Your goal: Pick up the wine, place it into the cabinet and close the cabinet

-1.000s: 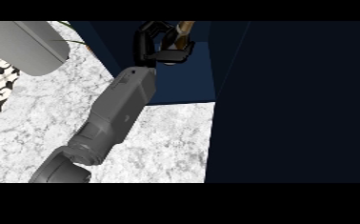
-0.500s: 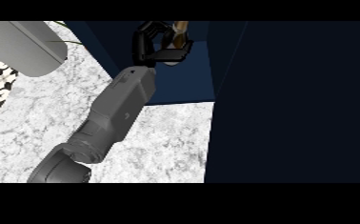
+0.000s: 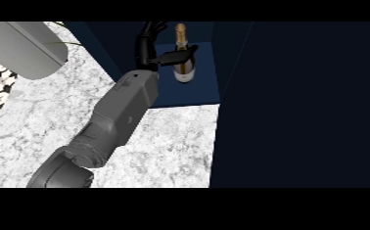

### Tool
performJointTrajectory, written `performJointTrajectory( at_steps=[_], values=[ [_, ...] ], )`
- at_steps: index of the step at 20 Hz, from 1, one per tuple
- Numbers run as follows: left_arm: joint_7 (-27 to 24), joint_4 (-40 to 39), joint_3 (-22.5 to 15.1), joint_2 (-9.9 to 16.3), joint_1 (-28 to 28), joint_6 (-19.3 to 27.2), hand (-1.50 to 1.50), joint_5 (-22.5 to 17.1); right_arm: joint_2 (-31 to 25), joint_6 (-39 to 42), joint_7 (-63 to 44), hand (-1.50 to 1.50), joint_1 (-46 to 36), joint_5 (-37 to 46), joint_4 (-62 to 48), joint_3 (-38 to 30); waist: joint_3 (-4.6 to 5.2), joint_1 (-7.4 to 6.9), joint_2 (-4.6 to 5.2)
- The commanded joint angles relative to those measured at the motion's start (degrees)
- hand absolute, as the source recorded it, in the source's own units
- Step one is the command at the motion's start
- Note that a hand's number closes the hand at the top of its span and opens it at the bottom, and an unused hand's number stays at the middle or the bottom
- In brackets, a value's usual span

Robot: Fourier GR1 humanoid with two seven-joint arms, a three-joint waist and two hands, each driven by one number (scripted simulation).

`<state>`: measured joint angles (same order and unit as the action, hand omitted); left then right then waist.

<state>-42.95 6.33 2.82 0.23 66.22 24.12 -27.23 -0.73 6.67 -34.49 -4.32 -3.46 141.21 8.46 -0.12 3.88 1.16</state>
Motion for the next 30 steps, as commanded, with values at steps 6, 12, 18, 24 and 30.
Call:
performJointTrajectory(
  at_steps=[6,12,18,24,30],
  values=[
    [-0.2,-2.8,-1.5,3.0,-2.4,0.4,-1.5,2.8,-1.2,-0.1,-3.9,-1.5,0.4,-2.8,4.6,-1.4,0.2,0.42,0.34],
    [-2.7,-2.5,-1.5,2.3,-3.6,2.2,-1.5,3.6,-0.1,0.6,-0.3,-1.5,1.0,-2.5,2.4,-0.3,0.2,0.55,0.59],
    [-4.3,-1.6,0.7,1.7,-4.2,1.9,-1.5,2.0,-0.6,1.1,-0.3,-1.5,0.2,-3.9,1.8,-1.6,0.18,0.69,0.7],
    [-5.7,-1.7,0.0,1.3,-5.3,-1.9,-1.5,3.2,0.1,0.2,-0.8,-1.5,-1.5,-2.0,1.7,-1.0,0.25,0.49,0.63],
    [-5.3,-1.2,-0.7,2.1,-4.8,-5.2,-1.5,4.5,0.0,1.0,0.0,-1.5,2.0,-3.1,2.6,-0.1,0.17,-0.36,0.08]
  ],
)
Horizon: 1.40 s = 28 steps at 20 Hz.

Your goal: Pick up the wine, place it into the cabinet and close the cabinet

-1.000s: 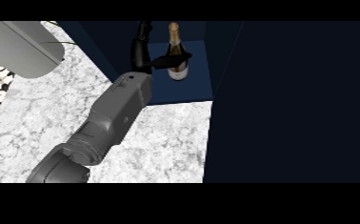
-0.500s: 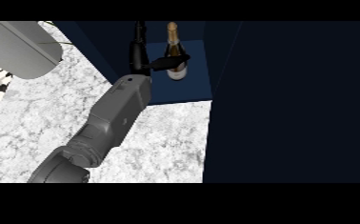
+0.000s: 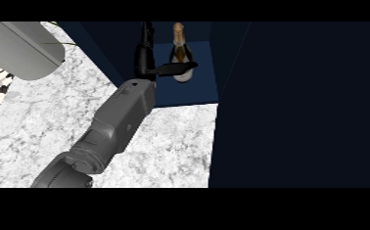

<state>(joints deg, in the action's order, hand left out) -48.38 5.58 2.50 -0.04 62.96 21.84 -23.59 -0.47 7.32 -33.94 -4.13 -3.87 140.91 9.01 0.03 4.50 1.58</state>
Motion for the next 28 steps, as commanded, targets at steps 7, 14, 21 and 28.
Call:
performJointTrajectory(
  at_steps=[7,14,21,28],
  values=[
    [-0.3,-0.3,0.4,0.0,-1.1,-3.4,-1.5,-0.4,0.5,-3.1,-4.0,-1.5,-2.7,1.0,2.4,2.7,0.11,-0.77,-0.29],
    [-1.8,0.7,0.6,0.0,-2.1,-6.9,-1.5,-4.1,-0.6,-1.2,-3.0,-1.5,-1.4,-3.7,2.2,-1.3,0.02,0.11,-0.5],
    [-1.2,3.2,-4.4,0.0,-4.9,-9.4,-1.5,-8.5,0.0,-1.7,-2.1,-1.5,-3.8,-2.2,-0.9,-0.7,0.01,-0.75,-1.12],
    [1.9,12.9,-14.5,0.0,-12.5,-8.3,-1.5,-13.7,0.4,-4.7,-3.6,-1.5,-5.2,1.3,-1.0,1.0,0.0,-2.65,-1.82]
  ],
)
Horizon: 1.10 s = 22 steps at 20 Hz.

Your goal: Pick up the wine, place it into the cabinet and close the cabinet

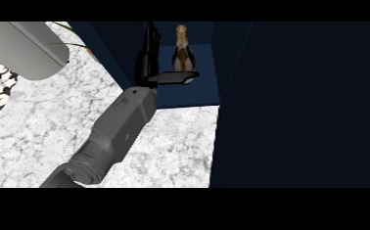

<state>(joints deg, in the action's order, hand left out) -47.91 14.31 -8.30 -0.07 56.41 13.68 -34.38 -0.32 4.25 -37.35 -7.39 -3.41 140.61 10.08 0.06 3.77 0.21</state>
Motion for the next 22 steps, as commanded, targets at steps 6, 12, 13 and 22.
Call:
performJointTrajectory(
  at_steps=[6,12,13,22],
  values=[
    [3.2,21.9,-19.4,0.1,-16.5,11.1,-1.5,-10.4,-0.3,-0.5,-0.9,-1.5,4.2,1.7,5.0,1.6,-0.05,-2.13,-0.44],
    [7.2,38.7,-26.7,0.1,-22.7,23.5,-1.5,-7.2,-1.1,-0.2,1.2,-1.5,4.0,-0.4,4.5,-2.8,-0.09,-3.71,-0.46],
    [4.4,39.6,-30.3,0.1,-25.0,23.1,-1.5,-9.4,-1.2,-0.2,-0.1,-1.5,3.8,-0.8,4.4,-2.5,-0.06,-3.23,-0.32],
    [10.7,64.7,-33.9,3.1,-40.3,29.7,-1.5,0.0,-3.9,1.7,0.0,-1.5,6.3,-5.8,7.3,-7.1,-0.12,-3.94,-0.46]
  ],
)
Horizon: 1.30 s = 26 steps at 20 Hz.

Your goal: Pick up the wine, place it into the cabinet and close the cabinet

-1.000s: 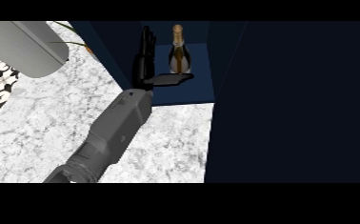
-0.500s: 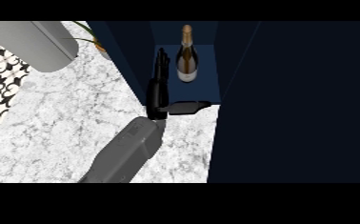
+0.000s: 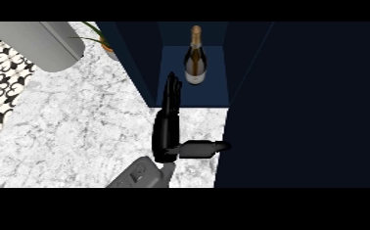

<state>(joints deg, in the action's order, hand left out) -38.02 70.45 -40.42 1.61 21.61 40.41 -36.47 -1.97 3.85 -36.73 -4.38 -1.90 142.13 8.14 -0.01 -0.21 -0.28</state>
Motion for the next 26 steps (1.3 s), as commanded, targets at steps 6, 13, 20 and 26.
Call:
performJointTrajectory(
  at_steps=[6,13,20,26],
  values=[
    [5.5,20.4,-4.4,5.1,-12.7,8.7,-1.5,7.7,-2.5,1.9,0.3,-1.5,-2.7,-7.8,-1.3,-8.5,-0.03,-0.24,0.14],
    [8.6,31.0,-2.8,12.1,-18.0,3.4,-1.5,8.9,-0.2,3.4,0.9,-1.5,5.0,-5.7,2.6,-0.1,-0.02,0.22,0.17],
    [10.1,39.4,-4.8,18.8,-24.7,-0.6,-1.5,8.7,-1.3,7.9,-0.3,1.5,8.8,-10.4,4.5,1.0,-0.04,0.34,0.13],
    [6.0,44.2,-2.2,26.3,-32.6,-8.9,-1.5,7.5,-1.6,8.2,-3.4,1.5,6.2,-5.7,6.8,4.8,0.03,0.02,0.09]
  ],
)
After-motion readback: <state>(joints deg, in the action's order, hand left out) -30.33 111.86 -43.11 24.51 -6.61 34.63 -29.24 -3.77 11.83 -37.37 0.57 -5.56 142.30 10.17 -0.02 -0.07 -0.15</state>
